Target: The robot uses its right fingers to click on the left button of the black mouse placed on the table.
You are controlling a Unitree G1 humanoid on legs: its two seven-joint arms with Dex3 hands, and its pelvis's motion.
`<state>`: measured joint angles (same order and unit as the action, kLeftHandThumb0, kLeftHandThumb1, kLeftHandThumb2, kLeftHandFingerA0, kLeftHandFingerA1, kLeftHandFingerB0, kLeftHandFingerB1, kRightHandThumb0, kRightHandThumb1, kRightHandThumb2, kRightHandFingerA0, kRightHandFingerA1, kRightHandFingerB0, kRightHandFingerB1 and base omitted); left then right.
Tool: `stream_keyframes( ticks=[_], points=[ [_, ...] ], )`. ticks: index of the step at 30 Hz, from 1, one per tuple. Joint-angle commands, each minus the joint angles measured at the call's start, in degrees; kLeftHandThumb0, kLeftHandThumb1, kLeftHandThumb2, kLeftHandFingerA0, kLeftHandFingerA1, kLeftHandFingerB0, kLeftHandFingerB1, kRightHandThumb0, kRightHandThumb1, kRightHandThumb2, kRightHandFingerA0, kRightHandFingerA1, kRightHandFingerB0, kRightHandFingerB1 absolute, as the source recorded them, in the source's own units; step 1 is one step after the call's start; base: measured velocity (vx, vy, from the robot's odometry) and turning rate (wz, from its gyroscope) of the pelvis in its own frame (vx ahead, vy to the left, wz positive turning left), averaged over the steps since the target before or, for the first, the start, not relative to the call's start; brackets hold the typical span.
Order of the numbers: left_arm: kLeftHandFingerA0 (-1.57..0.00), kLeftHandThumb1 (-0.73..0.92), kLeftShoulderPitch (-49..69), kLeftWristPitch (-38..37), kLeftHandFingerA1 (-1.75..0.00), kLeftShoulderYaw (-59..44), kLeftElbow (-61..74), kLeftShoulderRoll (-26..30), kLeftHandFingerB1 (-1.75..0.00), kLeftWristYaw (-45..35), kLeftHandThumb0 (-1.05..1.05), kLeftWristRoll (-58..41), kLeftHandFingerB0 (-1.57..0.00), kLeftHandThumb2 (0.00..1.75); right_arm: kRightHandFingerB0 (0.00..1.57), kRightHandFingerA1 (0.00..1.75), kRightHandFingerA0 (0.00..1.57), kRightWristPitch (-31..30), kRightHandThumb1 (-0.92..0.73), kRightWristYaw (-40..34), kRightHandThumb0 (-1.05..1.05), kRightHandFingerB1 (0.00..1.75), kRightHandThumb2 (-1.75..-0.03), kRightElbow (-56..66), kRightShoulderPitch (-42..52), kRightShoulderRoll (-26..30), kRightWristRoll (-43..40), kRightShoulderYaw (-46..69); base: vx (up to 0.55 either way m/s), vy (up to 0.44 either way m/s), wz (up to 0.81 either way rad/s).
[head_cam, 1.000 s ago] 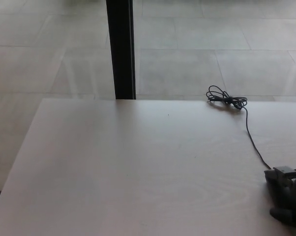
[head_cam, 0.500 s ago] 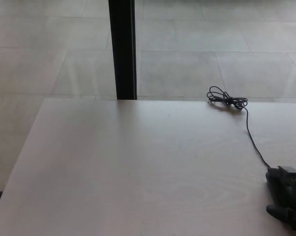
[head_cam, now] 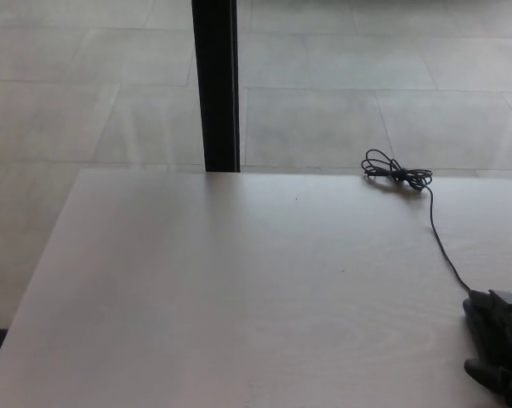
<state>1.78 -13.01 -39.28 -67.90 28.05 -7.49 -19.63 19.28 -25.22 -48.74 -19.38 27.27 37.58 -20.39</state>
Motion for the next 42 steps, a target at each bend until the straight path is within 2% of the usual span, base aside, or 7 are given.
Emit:
stream_keyframes(
  ticks=[1,3,19,27,28,30,42],
  points=[
    [-0.80,0.92,-0.3,-2.1,-0.58,-0.7,0.5,0.8,-0.58,0.4,-0.85,-1.5,-0.73,0.84,0.39,0.47,0.38,-2.1,-0.88,3.1,-0.73,0.38,-0.66,-1.3,1.4,2.6,2.9,-2.9,0.00,0.000,0.00],
    [-0.75,0.92,-0.7,-1.6,-0.58,-0.7,0.6,1.1,-0.58,0.4,-0.90,-1.4,-0.68,0.88,0.35,0.60,0.38,-2.1,-0.67,0.6,-0.69,0.53,-1.07,-0.3,0.6,5.4,6.1,-4.9,0.00,0.000,0.00],
    [-0.80,0.92,-0.6,-2.6,-0.59,-0.8,1.2,0.9,-0.59,1.2,-0.86,-1.8,-0.74,0.85,0.42,0.47,0.38,-3.9,-0.88,1.1,-0.77,0.37,-0.67,1.5,-0.7,10.2,8.9,-7.6,0.00,0.000,0.00],
    [-0.77,0.92,-0.2,-3.1,-0.60,-0.6,0.8,0.7,-0.60,1.5,-0.85,-1.7,-0.76,0.88,0.32,0.56,0.33,-4.7,-0.76,0.5,-0.79,0.49,-1.12,1.0,-1.6,8.4,7.6,-6.0,0.00,0.000,0.00],
    [-0.72,0.84,0.1,-3.1,-0.65,-0.5,0.7,0.8,-0.65,0.7,-0.73,-1.8,-0.68,1.31,0.33,0.56,0.33,-3.1,-0.76,0.5,-0.79,0.50,-1.12,0.3,-2.6,8.1,6.3,-5.2,0.00,0.000,0.00],
    [-0.76,0.92,0.1,-3.0,-0.59,-0.8,0.3,0.9,-0.59,0.4,-0.87,-2.2,-0.71,0.88,0.42,0.46,0.39,-3.2,-0.90,1.2,-0.79,0.37,-0.67,1.5,-3.1,7.5,4.5,-3.2,0.00,0.000,0.00],
    [-0.79,0.92,0.7,-3.1,-0.60,-0.7,0.5,0.8,-0.59,1.6,-0.88,-2.2,-0.71,0.89,0.37,0.60,0.40,-3.6,-0.70,8.5,-0.74,0.53,-1.09,12.3,-11.9,6.5,-5.5,12.6,0.00,0.000,0.01]
  ],
)
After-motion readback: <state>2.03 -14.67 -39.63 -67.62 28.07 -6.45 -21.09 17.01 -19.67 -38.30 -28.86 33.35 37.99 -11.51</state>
